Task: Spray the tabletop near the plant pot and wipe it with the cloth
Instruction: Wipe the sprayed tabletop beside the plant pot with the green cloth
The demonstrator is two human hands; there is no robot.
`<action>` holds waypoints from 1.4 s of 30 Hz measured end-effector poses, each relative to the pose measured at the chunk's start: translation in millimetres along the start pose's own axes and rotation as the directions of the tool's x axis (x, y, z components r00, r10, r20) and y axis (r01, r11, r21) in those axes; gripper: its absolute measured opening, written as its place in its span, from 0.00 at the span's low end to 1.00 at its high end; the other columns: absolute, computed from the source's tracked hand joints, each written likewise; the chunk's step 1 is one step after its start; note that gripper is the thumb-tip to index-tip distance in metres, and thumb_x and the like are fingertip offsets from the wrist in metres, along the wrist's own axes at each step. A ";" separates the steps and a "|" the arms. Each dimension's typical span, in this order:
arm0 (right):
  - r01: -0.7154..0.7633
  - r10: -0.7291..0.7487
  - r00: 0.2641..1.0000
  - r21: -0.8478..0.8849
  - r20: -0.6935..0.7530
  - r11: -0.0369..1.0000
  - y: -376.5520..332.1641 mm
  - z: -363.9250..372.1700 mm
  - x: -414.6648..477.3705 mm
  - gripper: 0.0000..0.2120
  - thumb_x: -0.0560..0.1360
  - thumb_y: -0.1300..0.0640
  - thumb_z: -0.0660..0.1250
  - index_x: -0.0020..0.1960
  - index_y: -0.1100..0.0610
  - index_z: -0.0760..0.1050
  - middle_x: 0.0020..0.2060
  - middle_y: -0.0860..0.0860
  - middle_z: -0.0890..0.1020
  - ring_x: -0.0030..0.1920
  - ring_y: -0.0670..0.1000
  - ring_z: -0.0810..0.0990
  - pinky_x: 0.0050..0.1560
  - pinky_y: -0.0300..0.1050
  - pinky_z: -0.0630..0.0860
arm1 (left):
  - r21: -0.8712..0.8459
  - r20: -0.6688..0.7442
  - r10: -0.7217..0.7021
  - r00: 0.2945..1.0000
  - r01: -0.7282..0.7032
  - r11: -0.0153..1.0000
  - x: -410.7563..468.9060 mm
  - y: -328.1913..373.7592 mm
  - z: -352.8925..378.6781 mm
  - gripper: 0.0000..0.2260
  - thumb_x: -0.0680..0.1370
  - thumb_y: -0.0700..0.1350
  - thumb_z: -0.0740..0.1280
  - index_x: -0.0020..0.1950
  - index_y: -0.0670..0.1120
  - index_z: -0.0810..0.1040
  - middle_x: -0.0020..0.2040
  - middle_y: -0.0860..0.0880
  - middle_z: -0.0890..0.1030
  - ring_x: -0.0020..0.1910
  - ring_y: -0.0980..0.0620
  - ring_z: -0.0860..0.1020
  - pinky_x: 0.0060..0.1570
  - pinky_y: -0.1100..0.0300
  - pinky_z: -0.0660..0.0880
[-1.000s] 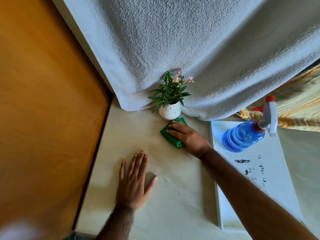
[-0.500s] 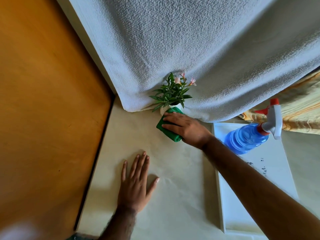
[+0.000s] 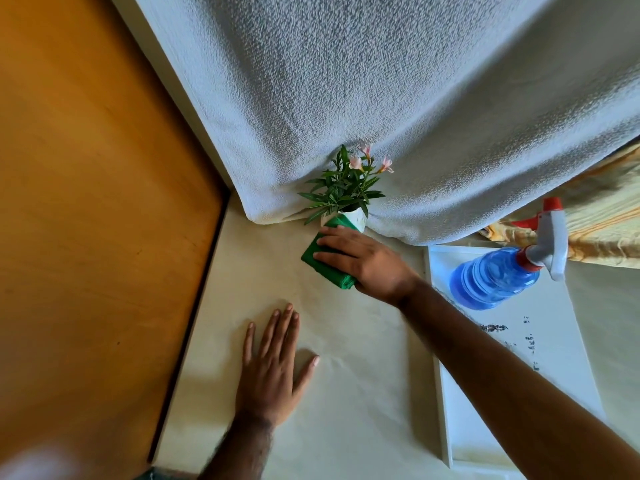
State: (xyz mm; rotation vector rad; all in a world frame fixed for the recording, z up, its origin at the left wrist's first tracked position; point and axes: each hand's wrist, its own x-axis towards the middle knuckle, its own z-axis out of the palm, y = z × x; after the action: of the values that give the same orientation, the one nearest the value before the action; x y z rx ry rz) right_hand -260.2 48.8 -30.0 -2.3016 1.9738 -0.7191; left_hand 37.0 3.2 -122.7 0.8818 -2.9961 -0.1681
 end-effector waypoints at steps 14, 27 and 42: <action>0.020 -0.021 0.992 0.007 0.126 1.000 16.5 32.1 -10.2 0.22 0.72 0.76 0.72 0.65 0.65 0.81 0.67 0.65 0.80 0.71 0.67 0.75 0.71 0.63 0.74 | 0.002 0.001 -0.005 1.000 0.005 1.000 1.1 3.4 -7.6 0.38 0.83 0.68 0.52 0.86 0.45 0.57 0.86 0.47 0.60 0.84 0.46 0.61 0.78 0.32 0.65; -0.647 0.571 0.762 0.360 0.305 0.672 -17.8 19.9 21.3 0.33 0.65 0.77 0.60 0.65 0.57 0.81 0.60 0.56 0.84 0.62 0.56 0.80 0.56 0.41 0.72 | 0.005 0.033 -0.019 0.999 0.019 1.000 2.2 4.3 -12.8 0.39 0.82 0.68 0.53 0.85 0.45 0.57 0.86 0.45 0.59 0.84 0.45 0.60 0.79 0.32 0.64; -0.607 0.606 0.786 0.034 -0.121 0.794 -99.0 -36.9 -153.4 0.33 0.64 0.83 0.69 0.68 0.67 0.77 0.68 0.62 0.79 0.72 0.62 0.74 0.73 0.63 0.69 | -0.063 0.061 -0.026 0.998 0.029 0.998 0.6 5.0 -23.1 0.37 0.82 0.67 0.53 0.85 0.45 0.60 0.85 0.45 0.62 0.84 0.44 0.61 0.79 0.33 0.63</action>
State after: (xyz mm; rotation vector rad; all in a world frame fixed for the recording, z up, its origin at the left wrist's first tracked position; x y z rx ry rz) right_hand -195.3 222.9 -16.1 -1.4686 2.5591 -0.7891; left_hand 34.8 4.7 -99.3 0.9285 -3.0153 -0.2944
